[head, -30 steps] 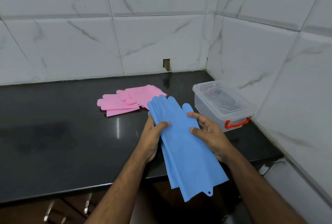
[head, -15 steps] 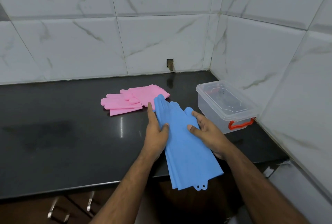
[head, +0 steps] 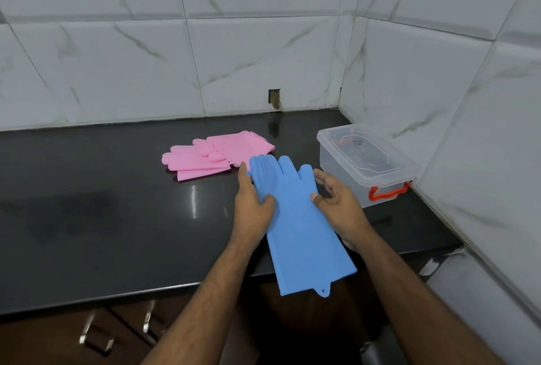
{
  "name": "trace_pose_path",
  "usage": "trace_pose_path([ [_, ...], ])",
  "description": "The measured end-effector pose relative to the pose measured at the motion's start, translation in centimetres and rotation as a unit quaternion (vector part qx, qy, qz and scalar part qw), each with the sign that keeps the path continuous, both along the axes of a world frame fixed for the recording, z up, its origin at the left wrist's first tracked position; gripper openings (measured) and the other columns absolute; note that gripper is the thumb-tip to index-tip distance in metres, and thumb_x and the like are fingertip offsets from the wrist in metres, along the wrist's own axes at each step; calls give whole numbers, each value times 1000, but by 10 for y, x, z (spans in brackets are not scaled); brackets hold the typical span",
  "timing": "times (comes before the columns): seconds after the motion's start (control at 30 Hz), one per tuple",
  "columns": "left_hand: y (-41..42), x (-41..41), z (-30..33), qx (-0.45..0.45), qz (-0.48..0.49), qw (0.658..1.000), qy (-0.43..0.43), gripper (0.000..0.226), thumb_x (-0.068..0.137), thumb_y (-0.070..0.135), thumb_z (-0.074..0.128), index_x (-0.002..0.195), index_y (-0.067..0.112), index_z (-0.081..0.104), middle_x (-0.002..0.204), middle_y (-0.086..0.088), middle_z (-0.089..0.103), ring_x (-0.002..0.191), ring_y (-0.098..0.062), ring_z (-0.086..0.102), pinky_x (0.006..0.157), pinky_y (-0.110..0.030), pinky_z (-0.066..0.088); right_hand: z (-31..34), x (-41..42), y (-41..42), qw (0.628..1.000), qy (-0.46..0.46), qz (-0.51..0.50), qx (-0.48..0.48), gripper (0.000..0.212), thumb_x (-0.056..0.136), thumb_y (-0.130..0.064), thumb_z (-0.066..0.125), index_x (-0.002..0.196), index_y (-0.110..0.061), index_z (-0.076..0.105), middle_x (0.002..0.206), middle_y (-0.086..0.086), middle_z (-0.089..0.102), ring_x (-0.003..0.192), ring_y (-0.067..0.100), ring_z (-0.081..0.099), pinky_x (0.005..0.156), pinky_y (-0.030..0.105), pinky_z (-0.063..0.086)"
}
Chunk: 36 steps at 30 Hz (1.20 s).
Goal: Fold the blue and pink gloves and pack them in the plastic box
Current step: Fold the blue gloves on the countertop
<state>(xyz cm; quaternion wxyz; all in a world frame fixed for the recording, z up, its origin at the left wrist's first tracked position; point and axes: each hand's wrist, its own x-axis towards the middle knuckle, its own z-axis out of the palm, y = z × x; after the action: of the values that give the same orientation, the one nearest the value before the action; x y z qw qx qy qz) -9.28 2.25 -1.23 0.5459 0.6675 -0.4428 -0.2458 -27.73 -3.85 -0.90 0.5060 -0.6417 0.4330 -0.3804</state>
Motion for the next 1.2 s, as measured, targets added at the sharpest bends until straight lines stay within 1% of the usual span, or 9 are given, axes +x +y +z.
trace_pose_path([
  [0.1,2,-2,2,-6,3,1000,10,85,90,6,55,161,26,13,135,4,58,110,-19,65,87,-36,58,0,3,-2,998,33,-50,-28,39,98,-23,65,136,-31,59,123,-20,64,110,8,66,81,18,56],
  [0.23,1,-2,1,-11,10,1000,6,73,91,4,54,156,19,25,134,-1,60,114,-21,64,93,-41,58,-4,4,0,993,52,-94,-44,34,97,-24,68,131,-21,65,121,-8,70,106,12,69,91,30,59],
  [0.3,1,-1,1,-12,13,1000,-3,69,93,3,53,155,18,27,138,-2,58,119,-21,62,97,-40,55,-5,4,3,991,65,-101,-60,31,97,-25,68,127,-22,66,117,-7,71,99,10,70,85,26,60],
  [0.5,-1,-5,2,-4,39,997,-72,67,95,6,55,157,7,29,158,-9,37,148,-28,30,122,-49,28,-1,6,8,981,118,-117,-102,22,100,-18,63,120,-17,69,119,-5,66,104,13,68,90,23,56],
  [0.73,1,11,6,-17,106,994,0,55,94,3,52,148,2,39,141,-13,54,131,-29,51,112,-48,42,5,8,12,968,192,-130,-99,31,106,-19,50,134,-13,62,131,4,65,114,22,65,100,42,56],
  [0.83,-2,27,3,33,157,984,-80,38,97,16,56,132,-1,51,126,-18,60,122,-37,53,106,-50,43,4,8,16,966,186,-144,-106,25,105,-29,53,117,-12,67,115,3,70,97,15,67,84,29,58],
  [0.93,-4,30,0,85,153,968,-179,32,100,33,54,113,9,69,123,-12,59,121,-33,49,105,-44,36,4,11,15,960,219,-137,-106,31,102,-39,55,98,-12,68,95,2,70,80,10,65,63,15,44],
  [1.1,-10,30,-3,114,122,958,-232,44,94,56,56,82,17,71,114,-4,58,115,-27,50,101,-42,37,7,14,5,959,244,-117,-84,25,99,-38,62,103,-14,66,92,-1,67,80,12,61,73,24,47],
  [1.2,-13,32,-3,122,111,955,-245,42,91,55,59,74,17,67,112,-3,58,113,-28,50,99,-42,40,8,10,0,967,233,-93,-51,24,95,-38,68,104,-16,65,96,0,69,87,16,67,78,28,55],
])
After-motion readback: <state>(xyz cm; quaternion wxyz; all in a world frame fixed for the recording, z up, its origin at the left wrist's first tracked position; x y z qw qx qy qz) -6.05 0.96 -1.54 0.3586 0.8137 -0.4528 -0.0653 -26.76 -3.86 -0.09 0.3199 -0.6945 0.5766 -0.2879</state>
